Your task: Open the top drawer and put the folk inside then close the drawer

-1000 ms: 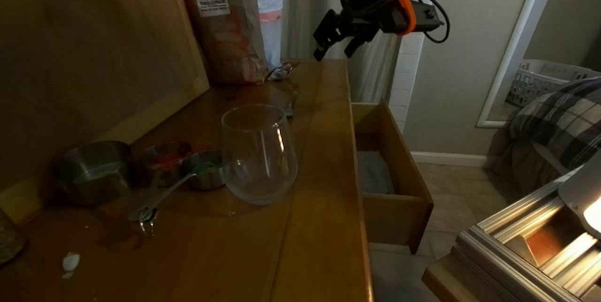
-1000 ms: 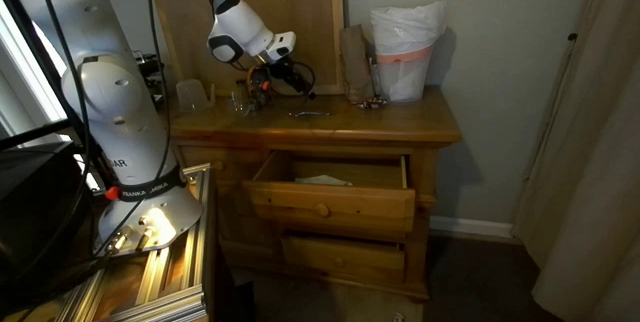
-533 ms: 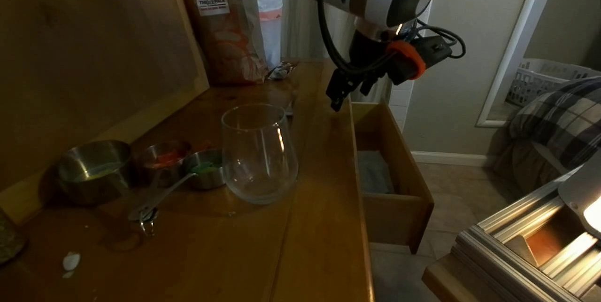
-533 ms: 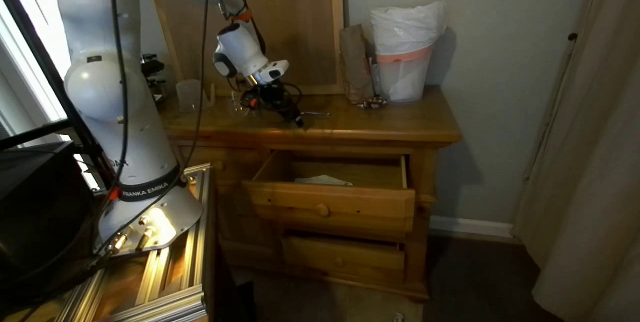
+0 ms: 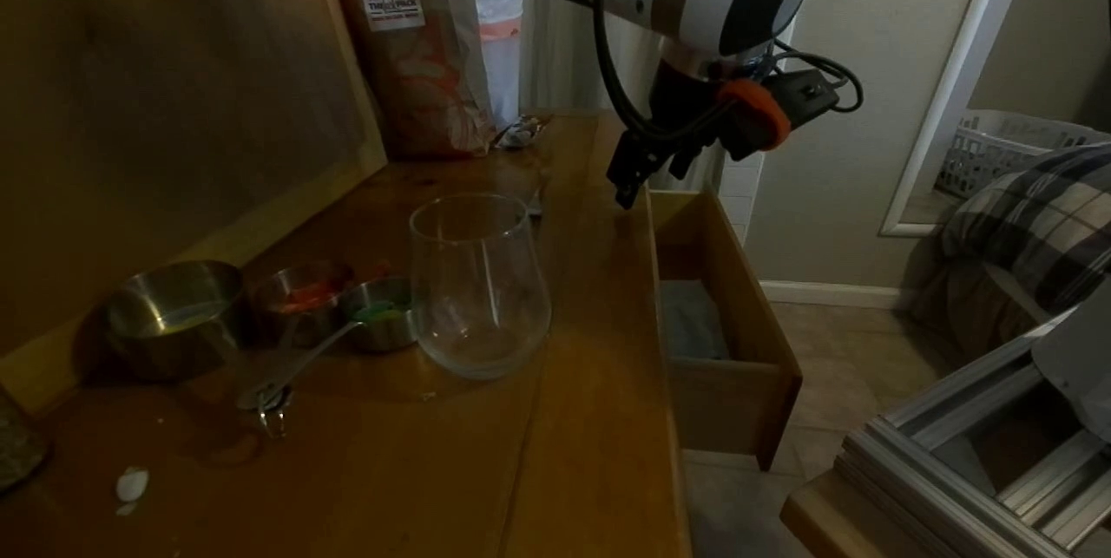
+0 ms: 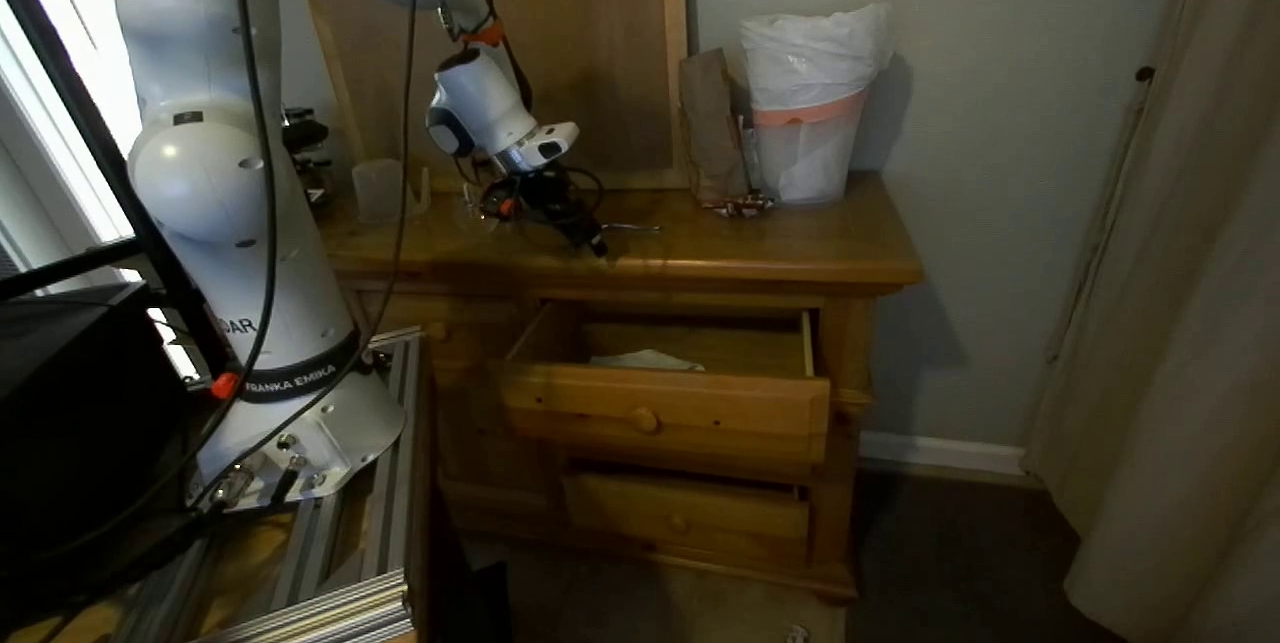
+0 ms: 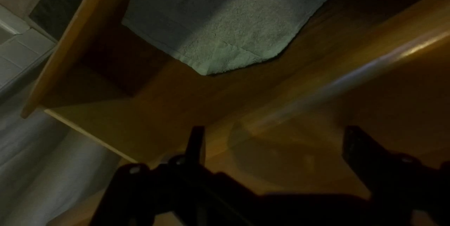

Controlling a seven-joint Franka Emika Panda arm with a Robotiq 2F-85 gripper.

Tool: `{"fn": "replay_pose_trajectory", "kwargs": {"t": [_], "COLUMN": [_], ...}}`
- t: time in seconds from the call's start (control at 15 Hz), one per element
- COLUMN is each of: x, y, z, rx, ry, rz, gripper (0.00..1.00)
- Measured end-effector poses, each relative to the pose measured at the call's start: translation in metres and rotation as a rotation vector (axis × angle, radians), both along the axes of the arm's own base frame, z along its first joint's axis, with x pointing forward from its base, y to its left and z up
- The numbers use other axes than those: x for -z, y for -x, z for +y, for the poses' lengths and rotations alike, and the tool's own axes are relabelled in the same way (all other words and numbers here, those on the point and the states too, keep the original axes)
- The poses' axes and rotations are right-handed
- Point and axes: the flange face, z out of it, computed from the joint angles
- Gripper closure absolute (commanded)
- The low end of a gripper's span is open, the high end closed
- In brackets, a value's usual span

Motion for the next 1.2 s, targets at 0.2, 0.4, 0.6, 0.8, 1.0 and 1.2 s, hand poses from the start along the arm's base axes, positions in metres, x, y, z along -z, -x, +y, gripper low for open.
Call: {"fn": "replay_pose_trajectory", "kwargs": {"t": [0.2,0.4,0.6,0.8,1.0,1.2], "x": [-0.016,-0.048,-0.058,-0.059,-0.061,-0.057], "y": [-0.004,-0.006,-0.004,-0.012,-0.033,-0.052], "z": [0.013,0.034,0.047,0.062,0.074,0.083], "rx": [-0.006,0.03,0.124,0.186,0.222,0.26], "ry": [-0.005,-0.018,-0.052,-0.102,-0.141,-0.153], "rz": [-0.051,-0.143,-0.112,-0.047,-0.014,0.012], "gripper": [0.0,0.0,0.0,0.0,0.0,0.0]}}
